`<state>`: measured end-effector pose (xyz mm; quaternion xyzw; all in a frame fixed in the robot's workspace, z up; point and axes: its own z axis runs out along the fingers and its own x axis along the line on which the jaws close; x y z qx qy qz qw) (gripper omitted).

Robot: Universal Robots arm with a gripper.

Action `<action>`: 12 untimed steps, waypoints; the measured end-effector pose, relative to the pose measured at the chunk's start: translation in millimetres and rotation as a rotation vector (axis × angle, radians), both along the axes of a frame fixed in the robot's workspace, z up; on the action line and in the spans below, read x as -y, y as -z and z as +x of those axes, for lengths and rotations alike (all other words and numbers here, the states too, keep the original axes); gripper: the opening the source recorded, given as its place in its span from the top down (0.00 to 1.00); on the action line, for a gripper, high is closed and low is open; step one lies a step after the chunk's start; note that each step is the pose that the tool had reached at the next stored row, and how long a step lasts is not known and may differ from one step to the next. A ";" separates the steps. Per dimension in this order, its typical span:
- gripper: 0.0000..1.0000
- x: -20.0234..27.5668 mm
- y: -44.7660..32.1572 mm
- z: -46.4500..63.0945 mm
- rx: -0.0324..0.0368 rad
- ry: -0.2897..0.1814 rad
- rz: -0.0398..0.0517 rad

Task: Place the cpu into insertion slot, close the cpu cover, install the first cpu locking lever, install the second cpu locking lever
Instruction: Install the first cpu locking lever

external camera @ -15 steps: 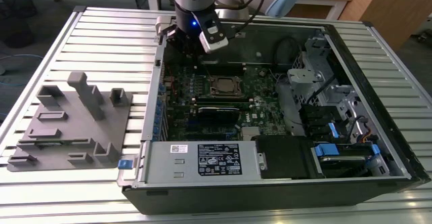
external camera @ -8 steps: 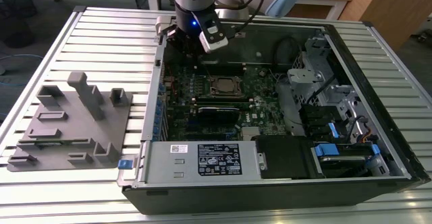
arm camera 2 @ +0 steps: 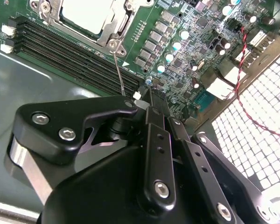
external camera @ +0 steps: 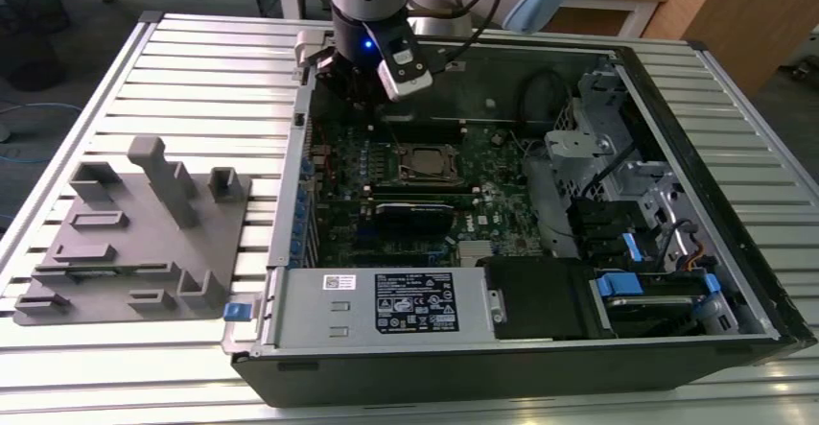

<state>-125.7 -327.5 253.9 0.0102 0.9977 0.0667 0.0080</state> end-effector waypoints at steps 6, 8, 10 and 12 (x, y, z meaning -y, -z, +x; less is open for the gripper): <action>0.89 0.0 0.7 0.0 -0.0001 0.000 0.0001; 0.89 -0.7 0.8 0.0 0.0000 0.000 0.0002; 0.89 -1.5 0.9 0.0 -0.0001 0.000 0.0002; 0.89 -2.6 1.1 0.0 -0.0001 0.000 0.0002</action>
